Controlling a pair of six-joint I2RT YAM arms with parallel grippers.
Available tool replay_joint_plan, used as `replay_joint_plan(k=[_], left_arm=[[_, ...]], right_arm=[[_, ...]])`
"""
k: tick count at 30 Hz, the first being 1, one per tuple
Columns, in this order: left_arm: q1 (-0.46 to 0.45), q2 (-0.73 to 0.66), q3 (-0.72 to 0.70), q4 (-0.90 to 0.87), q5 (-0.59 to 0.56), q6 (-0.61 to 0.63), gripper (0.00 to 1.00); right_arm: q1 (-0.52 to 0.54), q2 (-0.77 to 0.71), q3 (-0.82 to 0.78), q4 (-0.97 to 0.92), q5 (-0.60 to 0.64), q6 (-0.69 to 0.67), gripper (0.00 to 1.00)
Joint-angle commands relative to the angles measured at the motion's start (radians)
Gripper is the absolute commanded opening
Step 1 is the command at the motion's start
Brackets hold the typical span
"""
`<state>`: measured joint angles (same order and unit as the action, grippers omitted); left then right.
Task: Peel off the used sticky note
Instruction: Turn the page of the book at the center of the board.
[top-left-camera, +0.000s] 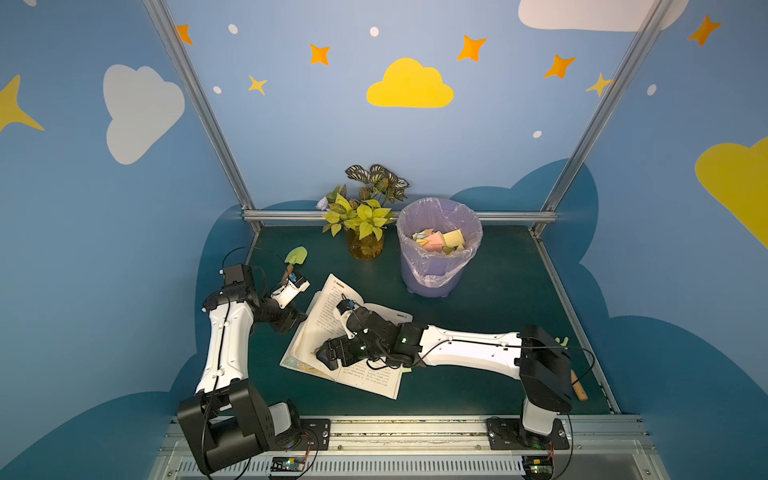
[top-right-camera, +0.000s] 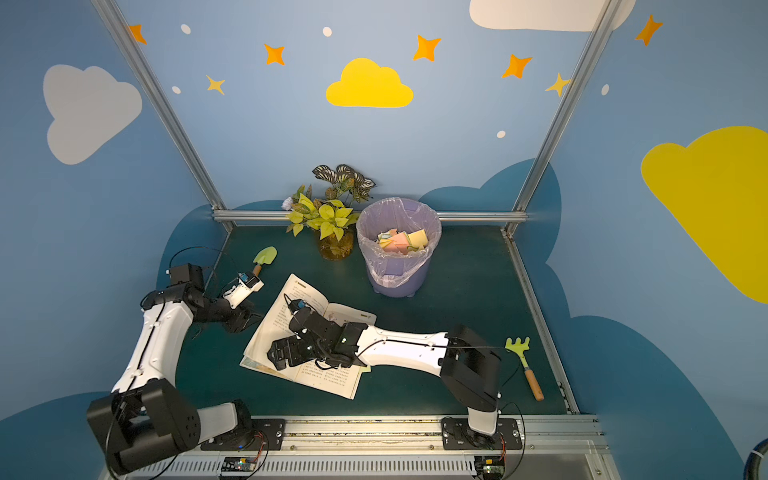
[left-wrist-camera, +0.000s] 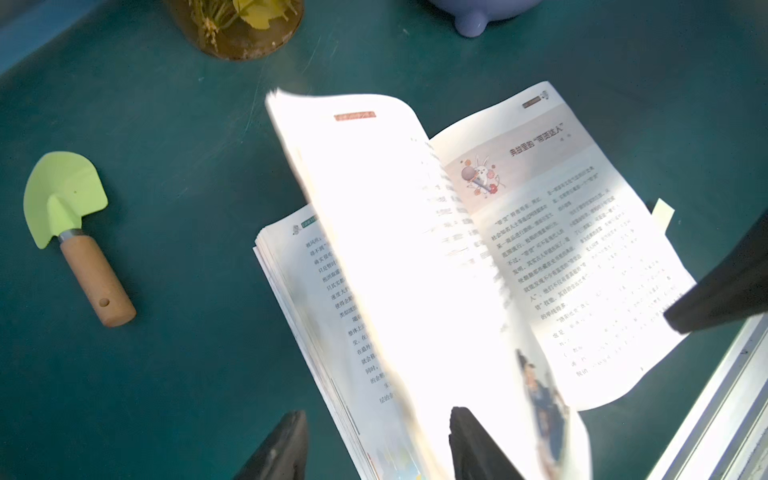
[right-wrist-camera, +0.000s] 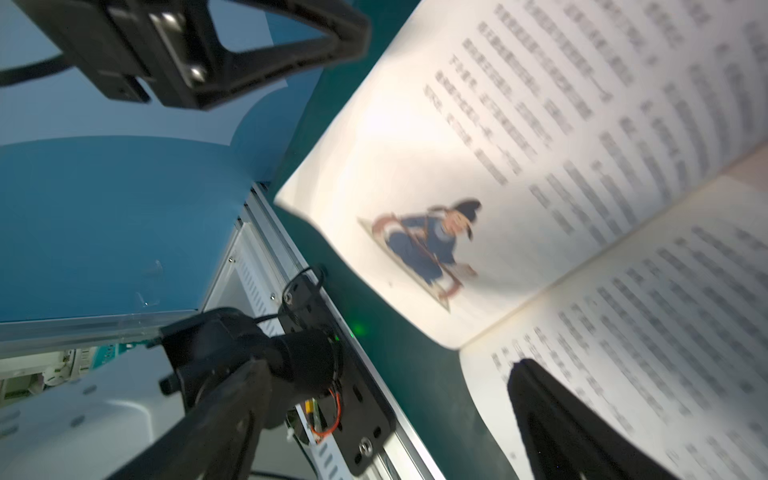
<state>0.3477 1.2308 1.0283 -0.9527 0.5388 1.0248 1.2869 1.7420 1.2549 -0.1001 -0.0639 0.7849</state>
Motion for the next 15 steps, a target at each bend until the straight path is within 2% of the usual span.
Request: replay_joint_plan(k=[1, 5, 8, 11, 15], left_arm=[[-0.028, -0.030, 0.009, -0.038, 0.053, -0.006, 0.59], [-0.093, -0.026, -0.013, -0.034, 0.017, -0.016, 0.59], [-0.182, 0.002, -0.089, 0.031, -0.068, -0.030, 0.59], [-0.278, 0.069, -0.172, 0.157, -0.201, -0.063, 0.59], [-0.325, 0.201, -0.162, 0.192, -0.266, -0.087, 0.58]], right_arm=[[-0.007, -0.101, -0.071, -0.028, 0.065, 0.009, 0.96], [-0.008, -0.181, -0.190, -0.040, 0.109, 0.056, 0.96], [-0.014, -0.249, -0.327, -0.001, 0.136, 0.114, 0.96], [-0.025, -0.295, -0.445, 0.067, 0.139, 0.166, 0.96], [-0.025, -0.304, -0.531, 0.142, 0.136, 0.202, 0.96]])
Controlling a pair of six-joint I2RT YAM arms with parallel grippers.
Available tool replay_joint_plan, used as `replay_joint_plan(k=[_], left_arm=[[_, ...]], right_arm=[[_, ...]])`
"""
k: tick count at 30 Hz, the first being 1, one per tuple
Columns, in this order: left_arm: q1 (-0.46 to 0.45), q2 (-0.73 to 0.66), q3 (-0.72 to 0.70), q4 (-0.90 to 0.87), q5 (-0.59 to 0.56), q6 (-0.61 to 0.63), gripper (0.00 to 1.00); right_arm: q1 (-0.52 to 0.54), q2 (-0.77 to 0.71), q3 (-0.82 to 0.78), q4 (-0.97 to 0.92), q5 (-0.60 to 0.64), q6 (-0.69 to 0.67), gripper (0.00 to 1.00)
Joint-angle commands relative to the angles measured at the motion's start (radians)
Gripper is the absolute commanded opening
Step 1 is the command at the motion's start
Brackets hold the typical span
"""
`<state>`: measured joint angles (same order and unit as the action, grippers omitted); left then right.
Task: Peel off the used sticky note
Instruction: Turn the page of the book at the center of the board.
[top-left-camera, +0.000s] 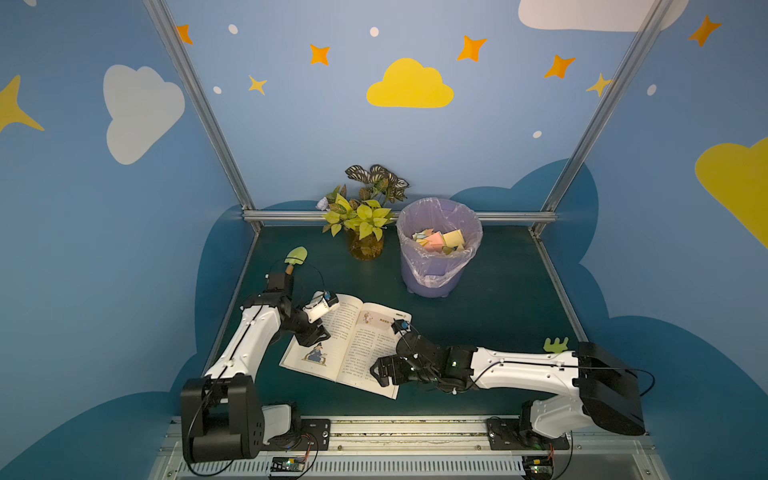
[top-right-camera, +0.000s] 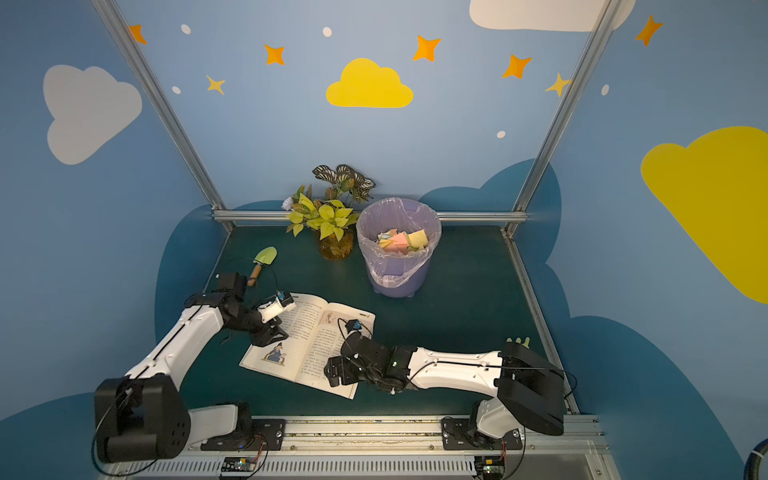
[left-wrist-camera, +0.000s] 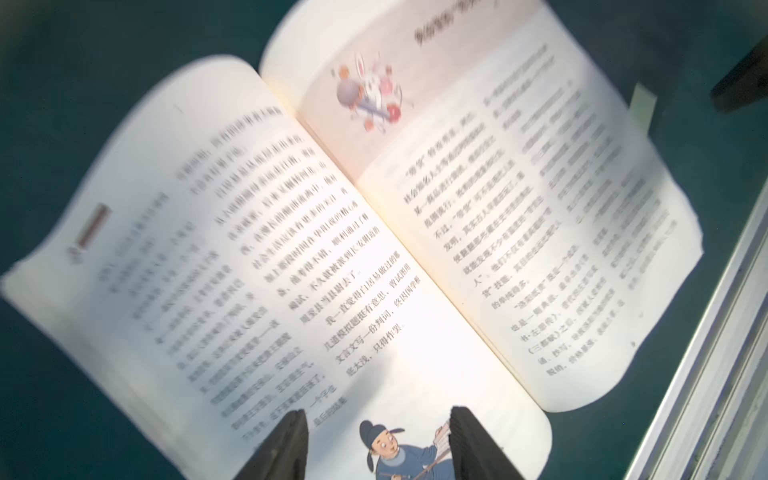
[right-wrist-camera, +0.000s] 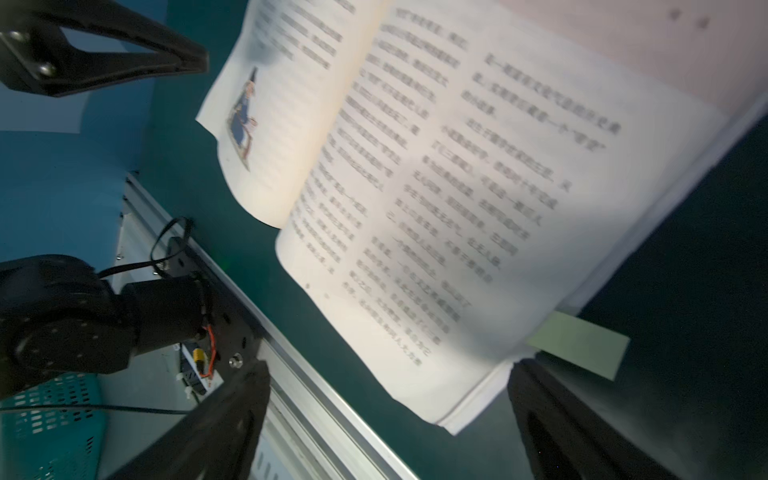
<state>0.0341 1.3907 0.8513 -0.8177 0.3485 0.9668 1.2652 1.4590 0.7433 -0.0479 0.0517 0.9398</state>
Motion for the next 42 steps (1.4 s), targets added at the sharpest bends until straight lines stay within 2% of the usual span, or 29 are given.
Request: replay_joint_plan(k=[1, 5, 21, 28, 37, 42], left_arm=[[-0.014, 0.073, 0.025, 0.063, -0.092, -0.036, 0.58], [-0.020, 0.110, 0.011, 0.105, -0.140, -0.036, 0.58], [-0.023, 0.134, -0.022, 0.138, -0.174, -0.021, 0.57], [-0.025, 0.135, -0.030, 0.147, -0.177, -0.019, 0.57], [-0.031, 0.136, -0.034, 0.149, -0.177, -0.021, 0.57], [-0.038, 0.140, -0.040, 0.150, -0.180, -0.019, 0.56]], right_arm=[[-0.004, -0.011, -0.032, 0.106, 0.019, 0.051, 0.96], [-0.016, 0.028, -0.045, 0.157, 0.001, 0.056, 0.96], [-0.068, 0.111, -0.066, 0.249, -0.043, 0.066, 0.96], [-0.061, 0.088, -0.116, 0.268, -0.036, 0.084, 0.96], [-0.031, 0.133, -0.078, 0.292, -0.053, 0.077, 0.96], [-0.022, 0.112, -0.046, 0.300, -0.050, 0.064, 0.96]])
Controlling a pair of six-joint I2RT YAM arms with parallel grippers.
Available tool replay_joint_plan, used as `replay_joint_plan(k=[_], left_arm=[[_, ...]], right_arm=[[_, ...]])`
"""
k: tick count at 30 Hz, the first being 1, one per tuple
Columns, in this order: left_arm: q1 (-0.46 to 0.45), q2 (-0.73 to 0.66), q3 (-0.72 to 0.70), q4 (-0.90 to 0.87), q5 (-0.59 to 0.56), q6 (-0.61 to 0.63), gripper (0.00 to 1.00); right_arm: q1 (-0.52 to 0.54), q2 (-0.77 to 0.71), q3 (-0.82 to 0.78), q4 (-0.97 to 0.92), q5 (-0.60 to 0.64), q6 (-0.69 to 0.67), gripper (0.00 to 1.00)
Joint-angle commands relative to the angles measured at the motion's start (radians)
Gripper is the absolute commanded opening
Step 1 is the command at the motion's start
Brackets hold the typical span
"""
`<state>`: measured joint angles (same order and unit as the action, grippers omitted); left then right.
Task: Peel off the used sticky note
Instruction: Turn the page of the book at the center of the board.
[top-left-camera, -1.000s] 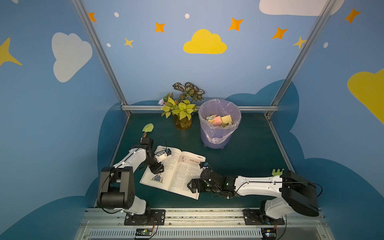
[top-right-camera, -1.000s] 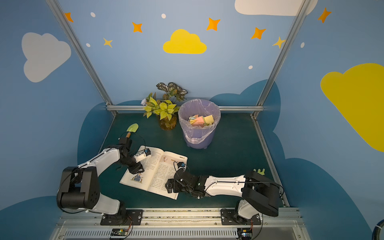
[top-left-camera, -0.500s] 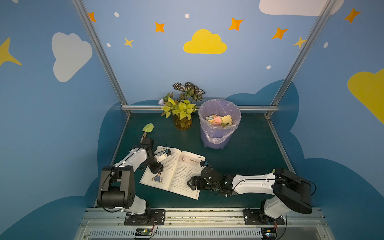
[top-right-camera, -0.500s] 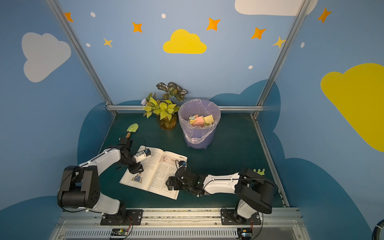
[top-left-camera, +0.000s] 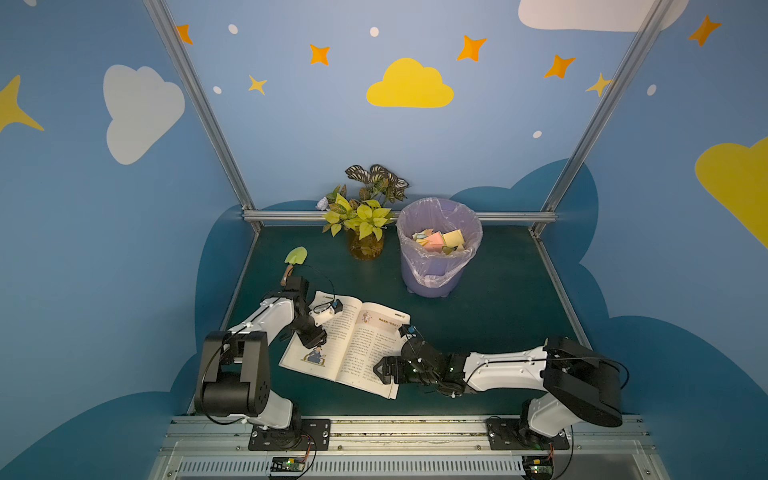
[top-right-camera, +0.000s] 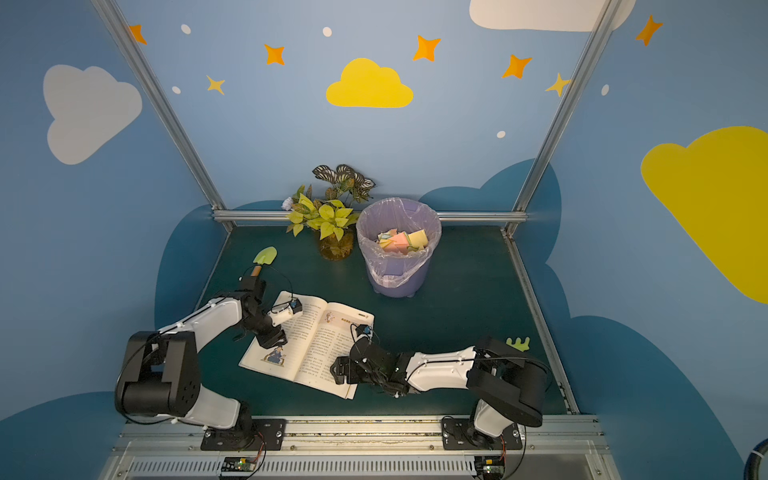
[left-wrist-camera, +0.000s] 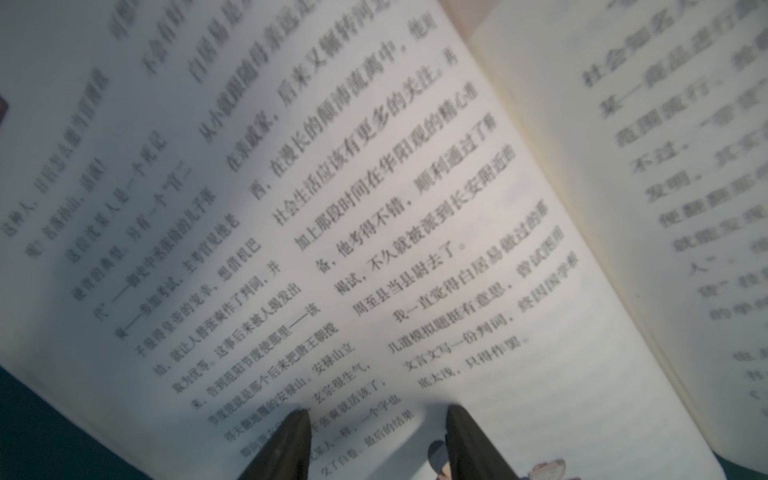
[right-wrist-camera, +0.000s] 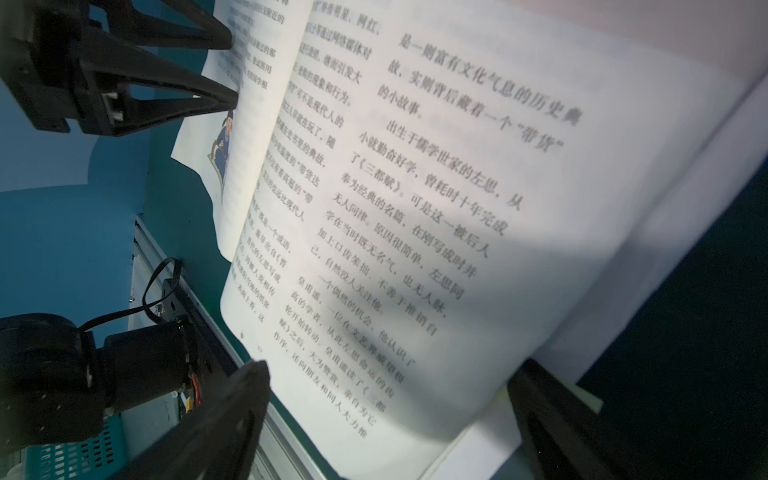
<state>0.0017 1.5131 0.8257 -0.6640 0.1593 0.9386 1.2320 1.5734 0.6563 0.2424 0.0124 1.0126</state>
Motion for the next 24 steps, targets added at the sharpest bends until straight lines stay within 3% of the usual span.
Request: replay_joint_plan(k=[1, 17, 24], left_arm=[[-0.007, 0.016, -0.016, -0.003, 0.009, 0.009, 0.56], [-0.012, -0.015, -0.010, -0.023, 0.009, 0.011, 0.56], [0.039, -0.086, 0.035, -0.094, 0.070, 0.011, 0.56]], right_arm=[[0.015, -0.012, 0.050, 0.001, -0.007, -0.016, 0.96], [0.060, -0.028, 0.171, -0.084, 0.026, -0.072, 0.96], [0.062, 0.107, 0.417, -0.194, -0.034, -0.149, 0.96]])
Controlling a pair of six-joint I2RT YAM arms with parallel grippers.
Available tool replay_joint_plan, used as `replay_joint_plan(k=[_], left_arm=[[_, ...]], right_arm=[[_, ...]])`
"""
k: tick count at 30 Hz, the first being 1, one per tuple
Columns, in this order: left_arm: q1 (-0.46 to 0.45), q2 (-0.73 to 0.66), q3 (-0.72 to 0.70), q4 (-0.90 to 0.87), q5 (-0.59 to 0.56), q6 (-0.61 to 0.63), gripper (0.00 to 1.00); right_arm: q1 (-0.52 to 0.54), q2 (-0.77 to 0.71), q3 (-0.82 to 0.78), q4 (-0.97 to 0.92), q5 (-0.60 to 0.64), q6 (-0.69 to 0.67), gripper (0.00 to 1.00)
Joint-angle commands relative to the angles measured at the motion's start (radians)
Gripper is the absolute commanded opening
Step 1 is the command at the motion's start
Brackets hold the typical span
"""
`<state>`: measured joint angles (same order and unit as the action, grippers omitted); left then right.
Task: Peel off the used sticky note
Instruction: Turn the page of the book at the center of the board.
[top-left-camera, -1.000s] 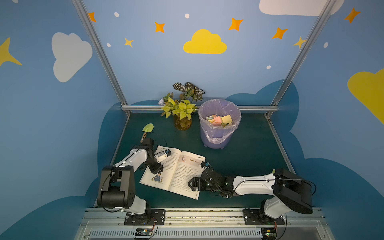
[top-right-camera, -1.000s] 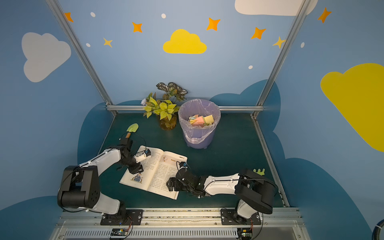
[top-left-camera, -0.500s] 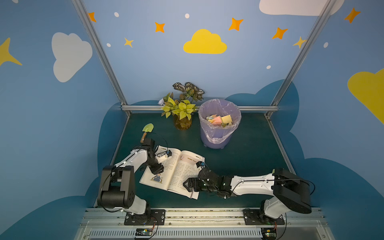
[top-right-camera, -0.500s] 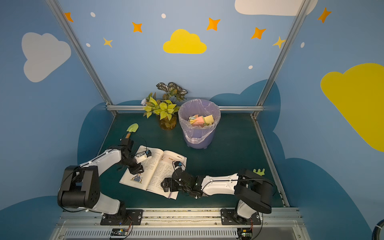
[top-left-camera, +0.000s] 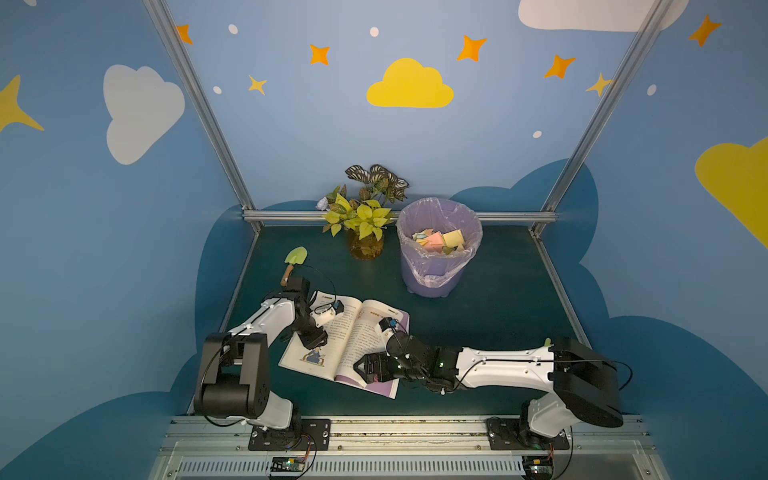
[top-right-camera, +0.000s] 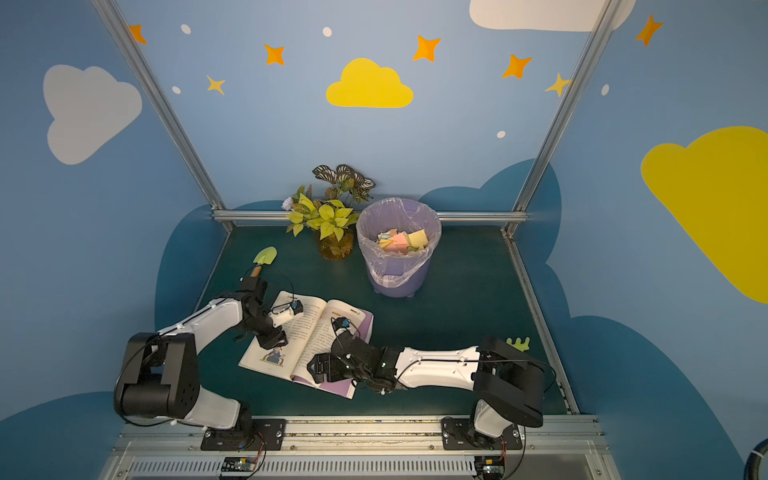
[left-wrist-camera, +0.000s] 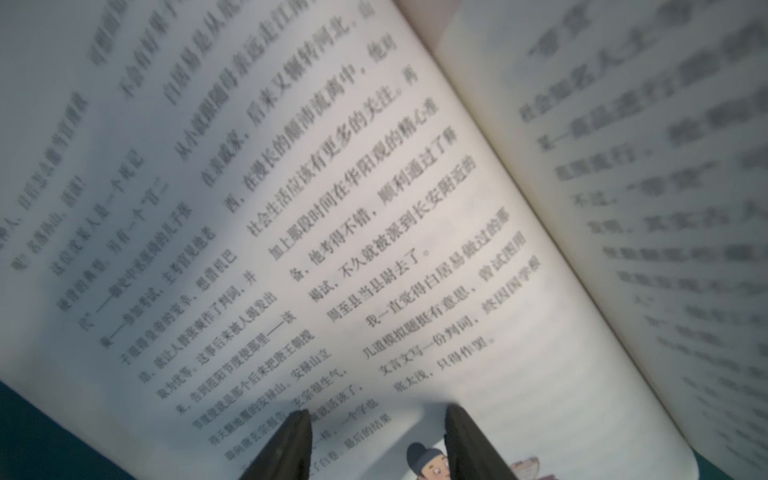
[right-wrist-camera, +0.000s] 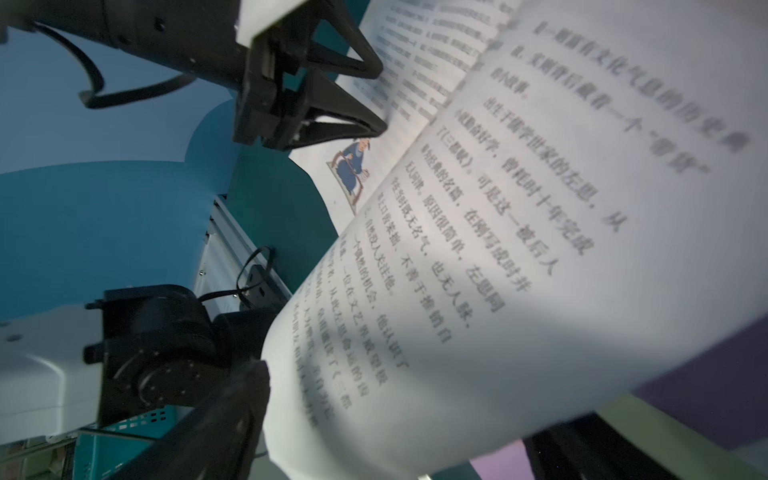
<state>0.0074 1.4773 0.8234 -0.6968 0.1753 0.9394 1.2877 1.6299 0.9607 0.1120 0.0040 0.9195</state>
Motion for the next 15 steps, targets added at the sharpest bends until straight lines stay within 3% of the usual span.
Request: replay_joint_plan(k=[1, 10, 15], left_arm=[[0.057, -0.064, 0.052, -0.085, 0.083, 0.018, 0.56], [0.445, -0.167, 0.263, -0.275, 0.323, 0.117, 0.56], [0.528, -0.169, 0.307, -0.361, 0.396, 0.158, 0.56]], right_arm=[[0.007, 0.083, 0.164, -0.095, -0.037, -0.073, 0.96], [-0.016, 0.401, 0.676, -0.367, -0.123, -0.170, 0.96], [-0.045, 0.541, 0.862, -0.434, -0.195, -0.175, 0.96]])
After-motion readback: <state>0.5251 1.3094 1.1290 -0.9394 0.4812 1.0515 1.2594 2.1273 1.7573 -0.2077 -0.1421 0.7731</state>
